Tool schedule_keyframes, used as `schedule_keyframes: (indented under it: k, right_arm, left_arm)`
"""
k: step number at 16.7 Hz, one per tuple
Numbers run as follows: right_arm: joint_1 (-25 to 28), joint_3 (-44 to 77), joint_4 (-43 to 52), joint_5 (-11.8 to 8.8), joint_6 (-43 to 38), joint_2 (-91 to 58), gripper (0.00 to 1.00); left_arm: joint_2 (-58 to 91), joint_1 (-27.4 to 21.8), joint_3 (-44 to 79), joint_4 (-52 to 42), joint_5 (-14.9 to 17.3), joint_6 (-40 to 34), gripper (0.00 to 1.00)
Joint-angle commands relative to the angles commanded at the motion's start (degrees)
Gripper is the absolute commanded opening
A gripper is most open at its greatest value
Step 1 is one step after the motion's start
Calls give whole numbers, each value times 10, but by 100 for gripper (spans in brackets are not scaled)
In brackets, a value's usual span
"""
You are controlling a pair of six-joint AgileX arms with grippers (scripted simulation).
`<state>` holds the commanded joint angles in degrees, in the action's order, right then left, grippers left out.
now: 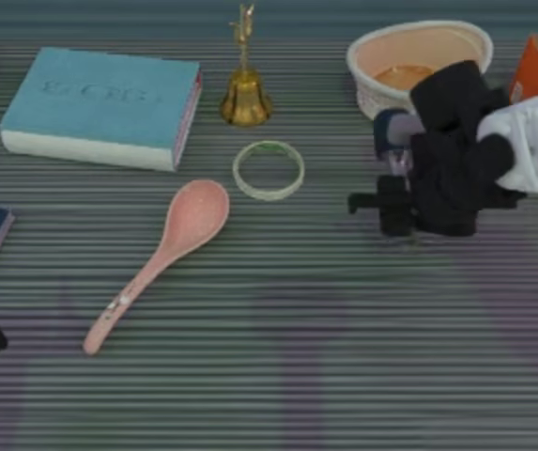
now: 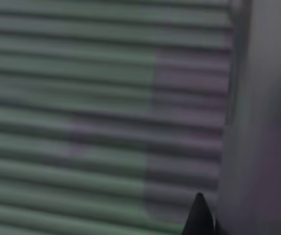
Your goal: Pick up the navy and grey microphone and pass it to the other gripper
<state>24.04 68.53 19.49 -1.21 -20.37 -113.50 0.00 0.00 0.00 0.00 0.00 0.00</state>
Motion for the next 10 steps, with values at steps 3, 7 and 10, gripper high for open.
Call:
schedule_keyframes:
  k: [3,7,10]
  right_arm:
    - [0,-39,-139,-40,40,28,0]
    - [0,-100,-351,-99,97,73,0]
    - [-1,-141,-500,-139,138,113,0]
  left_arm:
    - [0,0,0,0,0,0,100]
    - [0,0,0,0,0,0,100]
    - [0,0,0,0,0,0,100]
